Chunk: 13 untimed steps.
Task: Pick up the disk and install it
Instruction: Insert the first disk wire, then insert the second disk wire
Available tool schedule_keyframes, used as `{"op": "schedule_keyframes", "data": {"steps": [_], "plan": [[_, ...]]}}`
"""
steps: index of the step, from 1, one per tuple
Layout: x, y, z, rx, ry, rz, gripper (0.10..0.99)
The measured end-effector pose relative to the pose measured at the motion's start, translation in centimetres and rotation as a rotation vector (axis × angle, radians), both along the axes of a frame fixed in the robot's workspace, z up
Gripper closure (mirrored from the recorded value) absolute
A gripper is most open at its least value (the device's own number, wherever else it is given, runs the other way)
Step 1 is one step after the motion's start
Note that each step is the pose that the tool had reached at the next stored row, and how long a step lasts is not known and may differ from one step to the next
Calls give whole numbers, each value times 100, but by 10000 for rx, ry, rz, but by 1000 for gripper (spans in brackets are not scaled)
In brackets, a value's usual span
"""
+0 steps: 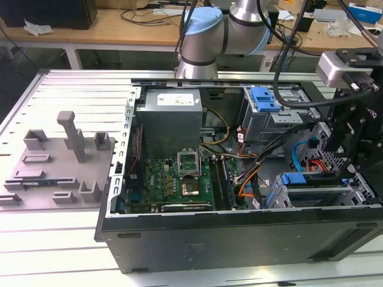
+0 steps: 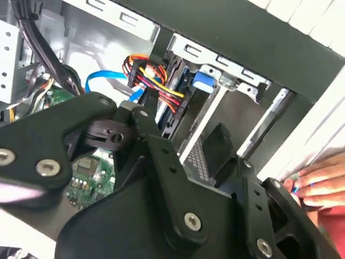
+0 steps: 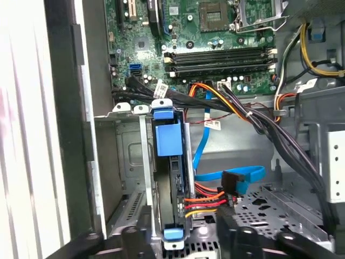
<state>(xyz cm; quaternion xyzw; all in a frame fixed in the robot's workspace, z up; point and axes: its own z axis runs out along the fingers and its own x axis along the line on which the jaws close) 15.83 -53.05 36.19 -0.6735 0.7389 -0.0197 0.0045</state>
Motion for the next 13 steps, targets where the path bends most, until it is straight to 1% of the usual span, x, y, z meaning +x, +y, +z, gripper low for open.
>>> {"op": "schedule_keyframes", "data": {"steps": [13], "plan": [[0,1,1,-26,0,0,482]]}}
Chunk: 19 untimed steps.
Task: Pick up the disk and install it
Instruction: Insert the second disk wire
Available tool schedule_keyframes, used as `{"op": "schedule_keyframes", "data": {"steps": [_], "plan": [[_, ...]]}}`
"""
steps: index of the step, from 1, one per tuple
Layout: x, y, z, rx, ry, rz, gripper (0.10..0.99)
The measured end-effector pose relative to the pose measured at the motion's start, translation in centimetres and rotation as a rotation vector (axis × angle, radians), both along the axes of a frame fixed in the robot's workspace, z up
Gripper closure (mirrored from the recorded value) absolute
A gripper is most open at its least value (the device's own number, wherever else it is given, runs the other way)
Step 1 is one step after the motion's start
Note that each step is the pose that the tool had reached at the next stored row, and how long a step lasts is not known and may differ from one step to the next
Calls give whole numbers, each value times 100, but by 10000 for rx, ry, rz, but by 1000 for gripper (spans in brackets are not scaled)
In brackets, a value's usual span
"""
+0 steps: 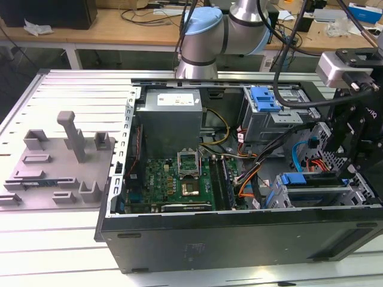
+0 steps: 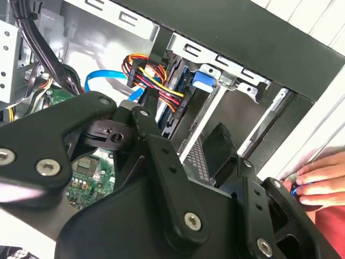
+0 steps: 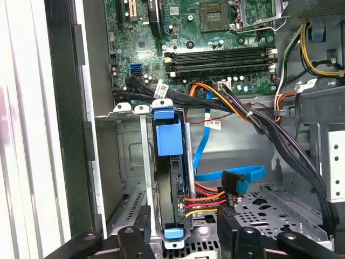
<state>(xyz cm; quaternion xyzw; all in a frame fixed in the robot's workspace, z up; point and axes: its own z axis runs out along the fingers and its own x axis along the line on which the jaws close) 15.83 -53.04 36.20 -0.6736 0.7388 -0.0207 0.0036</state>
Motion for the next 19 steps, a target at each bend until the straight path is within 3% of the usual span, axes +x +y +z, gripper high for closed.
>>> {"op": "schedule_keyframes", "data": {"steps": [1,3,6,7,8,9,10,11,13,15,16,19], "plan": [[1,26,-1,-59,4,0,482],[2,131,23,-255,5,0,482],[2,268,112,-513,4,0,482],[2,346,171,-632,4,0,482],[2,457,231,-786,4,0,482],[2,553,256,-984,4,0,565],[1,611,257,-1258,7,-2,686],[2,643,257,-1577,15,1,753],[1,691,257,-1728,15,-9,753],[0,723,257,-1792,16,-15,753],[-4,734,256,-1965,26,-12,753],[-45,758,251,-2476,153,-3,753]]}}
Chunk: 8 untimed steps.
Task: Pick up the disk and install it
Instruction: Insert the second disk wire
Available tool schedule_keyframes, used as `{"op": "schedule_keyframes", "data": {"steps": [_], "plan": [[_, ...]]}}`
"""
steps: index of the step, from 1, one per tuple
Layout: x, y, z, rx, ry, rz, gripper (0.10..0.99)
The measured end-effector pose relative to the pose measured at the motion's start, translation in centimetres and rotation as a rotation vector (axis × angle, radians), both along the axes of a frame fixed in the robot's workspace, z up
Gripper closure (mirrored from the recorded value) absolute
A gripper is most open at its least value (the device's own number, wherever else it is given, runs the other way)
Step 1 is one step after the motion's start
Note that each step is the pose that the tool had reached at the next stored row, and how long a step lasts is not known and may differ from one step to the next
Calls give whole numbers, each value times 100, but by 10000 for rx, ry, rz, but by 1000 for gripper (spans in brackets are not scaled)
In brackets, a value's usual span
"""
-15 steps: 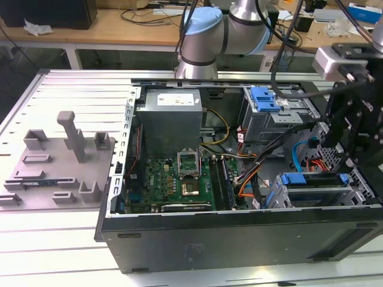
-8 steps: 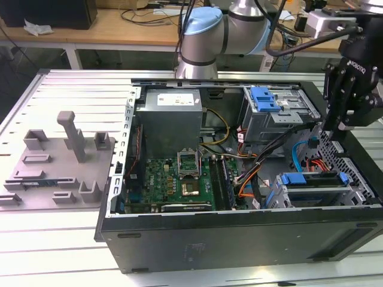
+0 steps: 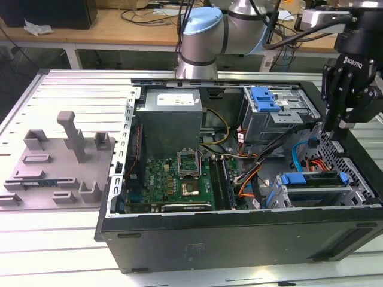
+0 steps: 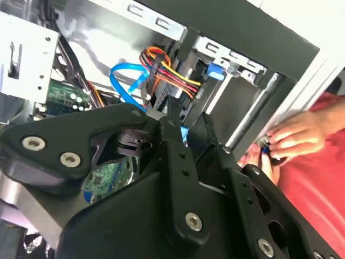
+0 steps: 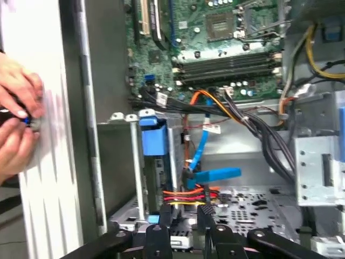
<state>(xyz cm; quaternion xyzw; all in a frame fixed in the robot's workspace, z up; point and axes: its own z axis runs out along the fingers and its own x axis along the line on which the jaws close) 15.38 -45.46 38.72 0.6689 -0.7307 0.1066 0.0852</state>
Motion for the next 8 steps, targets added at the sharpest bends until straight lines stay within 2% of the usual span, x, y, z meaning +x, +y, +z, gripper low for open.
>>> {"op": "schedule_keyframes", "data": {"steps": [4,8], "plan": [[-163,41,-33,-226,0,1,753],[-222,47,-96,-317,0,0,753]]}}
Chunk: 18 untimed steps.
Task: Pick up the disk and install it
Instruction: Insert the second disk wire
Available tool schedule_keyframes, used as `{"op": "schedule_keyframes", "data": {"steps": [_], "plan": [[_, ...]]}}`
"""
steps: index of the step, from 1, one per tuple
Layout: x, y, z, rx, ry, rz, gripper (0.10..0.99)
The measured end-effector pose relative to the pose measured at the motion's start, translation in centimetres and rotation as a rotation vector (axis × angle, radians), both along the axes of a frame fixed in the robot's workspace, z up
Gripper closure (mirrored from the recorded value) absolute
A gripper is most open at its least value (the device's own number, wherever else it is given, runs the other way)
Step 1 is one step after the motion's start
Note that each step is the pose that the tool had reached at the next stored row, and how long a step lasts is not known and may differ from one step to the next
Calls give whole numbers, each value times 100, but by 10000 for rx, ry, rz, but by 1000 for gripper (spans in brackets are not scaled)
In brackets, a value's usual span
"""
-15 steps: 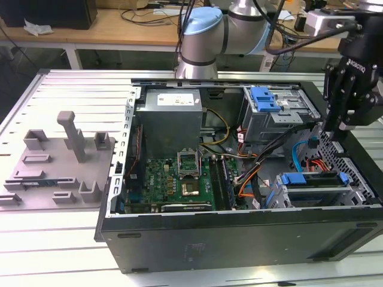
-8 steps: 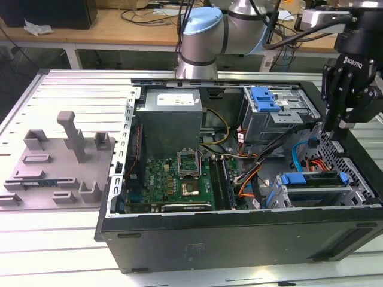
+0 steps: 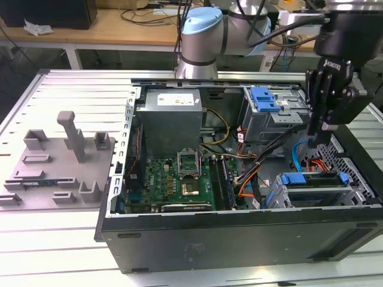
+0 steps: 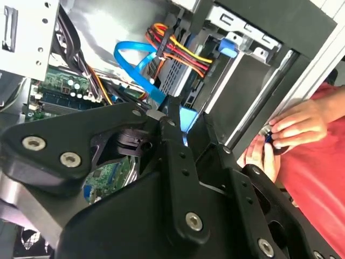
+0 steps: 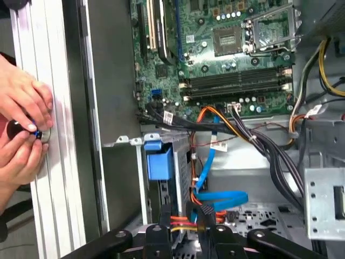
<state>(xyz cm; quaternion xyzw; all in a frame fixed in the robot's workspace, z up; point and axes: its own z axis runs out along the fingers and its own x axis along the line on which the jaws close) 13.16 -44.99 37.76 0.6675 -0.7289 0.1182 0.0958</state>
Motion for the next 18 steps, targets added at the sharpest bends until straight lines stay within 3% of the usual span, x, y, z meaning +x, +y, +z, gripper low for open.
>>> {"op": "schedule_keyframes", "data": {"steps": [4,10,15,18], "plan": [[0,16,-50,-2,1,1,753],[26,29,-60,-2,6,1,753],[47,39,-93,-15,98,-278,753],[64,44,-99,-14,119,-534,753]]}}
